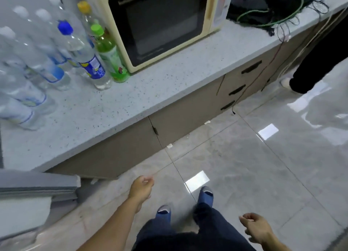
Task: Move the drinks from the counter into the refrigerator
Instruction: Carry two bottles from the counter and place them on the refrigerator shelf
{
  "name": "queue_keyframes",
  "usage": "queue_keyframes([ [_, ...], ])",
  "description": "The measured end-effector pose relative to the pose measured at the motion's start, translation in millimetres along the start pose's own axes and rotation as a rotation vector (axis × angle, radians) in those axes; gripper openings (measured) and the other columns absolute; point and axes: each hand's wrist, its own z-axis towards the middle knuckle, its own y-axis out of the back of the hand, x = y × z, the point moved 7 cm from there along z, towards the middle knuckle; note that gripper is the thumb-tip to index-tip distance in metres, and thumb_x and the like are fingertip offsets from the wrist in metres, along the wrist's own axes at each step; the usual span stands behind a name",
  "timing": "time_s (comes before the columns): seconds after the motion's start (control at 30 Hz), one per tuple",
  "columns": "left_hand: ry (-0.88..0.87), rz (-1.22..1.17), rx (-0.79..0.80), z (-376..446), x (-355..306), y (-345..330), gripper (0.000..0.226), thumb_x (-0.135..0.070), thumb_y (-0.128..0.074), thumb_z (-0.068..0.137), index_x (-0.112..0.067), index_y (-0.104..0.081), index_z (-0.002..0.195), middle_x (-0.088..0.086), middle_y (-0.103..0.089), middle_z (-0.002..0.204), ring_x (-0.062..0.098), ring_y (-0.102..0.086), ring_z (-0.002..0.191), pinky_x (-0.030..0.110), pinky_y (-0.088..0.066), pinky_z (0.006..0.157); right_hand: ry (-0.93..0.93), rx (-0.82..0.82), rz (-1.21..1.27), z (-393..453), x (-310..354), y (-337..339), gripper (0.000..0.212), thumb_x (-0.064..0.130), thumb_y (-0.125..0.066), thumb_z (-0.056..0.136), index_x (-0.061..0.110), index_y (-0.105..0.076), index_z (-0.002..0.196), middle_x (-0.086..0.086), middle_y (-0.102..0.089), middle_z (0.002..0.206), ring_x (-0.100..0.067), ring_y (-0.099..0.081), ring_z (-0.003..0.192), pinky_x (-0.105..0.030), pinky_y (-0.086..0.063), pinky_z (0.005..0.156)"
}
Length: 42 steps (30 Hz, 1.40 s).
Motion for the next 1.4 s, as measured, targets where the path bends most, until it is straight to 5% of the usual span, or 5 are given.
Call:
queue_keyframes([
  [0.47, 0.285, -0.467, -0.477, -49.1, 62.1, 29.8, 0.011, -0.017, -0.067, 0.089, -0.008, -0.070, 0.095, 0.021, -0.073, 0.098, 0.039, -0.069, 0.099, 0.043, -0.054, 0.074, 0.631, 0.352, -0.326, -6.1, 320.8, -95.0, 0.009, 0.015, -0.065, 0.091, 0.014, -0.067, 0.099, -0.006, -0.069, 0.084, -0.022, -0.065, 0.076, -0.034, -0.053, 0.074],
  [0.57, 0.215, -0.526, -0.539, -44.5, 38.0, 52.4, 0.004, -0.015, -0.066, 0.090, -0.014, -0.070, 0.091, 0.013, -0.073, 0.088, 0.029, -0.071, 0.090, 0.027, -0.050, 0.063, 0.802, 0.455, -0.392, -56.0, 379.0, -144.7, 0.007, 0.018, -0.065, 0.092, 0.022, -0.066, 0.098, -0.005, -0.070, 0.094, -0.022, -0.067, 0.090, -0.040, -0.055, 0.089],
  [0.83, -0.244, -0.700, -0.605, -16.3, -99.3, 164.5, 0.011, -0.029, -0.062, 0.095, -0.037, -0.063, 0.102, -0.005, -0.069, 0.103, 0.013, -0.069, 0.091, 0.029, -0.059, 0.074, 1.192, 0.621, -0.456, -186.6, 493.2, -249.0, 0.011, 0.028, -0.067, 0.091, 0.027, -0.068, 0.103, 0.008, -0.065, 0.084, -0.006, -0.061, 0.075, -0.021, -0.050, 0.071],
  [1.03, -0.302, -0.891, -0.993, -24.9, -156.1, 274.9, 0.045, -0.037, -0.068, 0.085, -0.036, -0.049, 0.126, -0.015, -0.061, 0.114, 0.002, -0.062, 0.091, 0.028, -0.055, 0.074, 1.287, 0.722, -0.409, -261.1, 559.8, -327.6, 0.023, 0.024, -0.069, 0.090, 0.023, -0.063, 0.113, 0.004, -0.061, 0.089, -0.003, -0.056, 0.063, -0.019, -0.050, 0.059],
  [1.4, -0.176, -0.859, -1.134, -4.2, -189.8, 372.0, 0.096, -0.030, -0.082, 0.077, -0.037, -0.021, 0.151, 0.004, -0.037, 0.152, 0.027, -0.048, 0.131, 0.040, -0.045, 0.097, 1.553, 0.757, -0.338, -357.4, 647.5, -439.6, 0.066, 0.039, -0.076, 0.082, 0.034, -0.043, 0.139, 0.008, -0.044, 0.127, -0.016, -0.049, 0.122, -0.036, -0.045, 0.105],
])
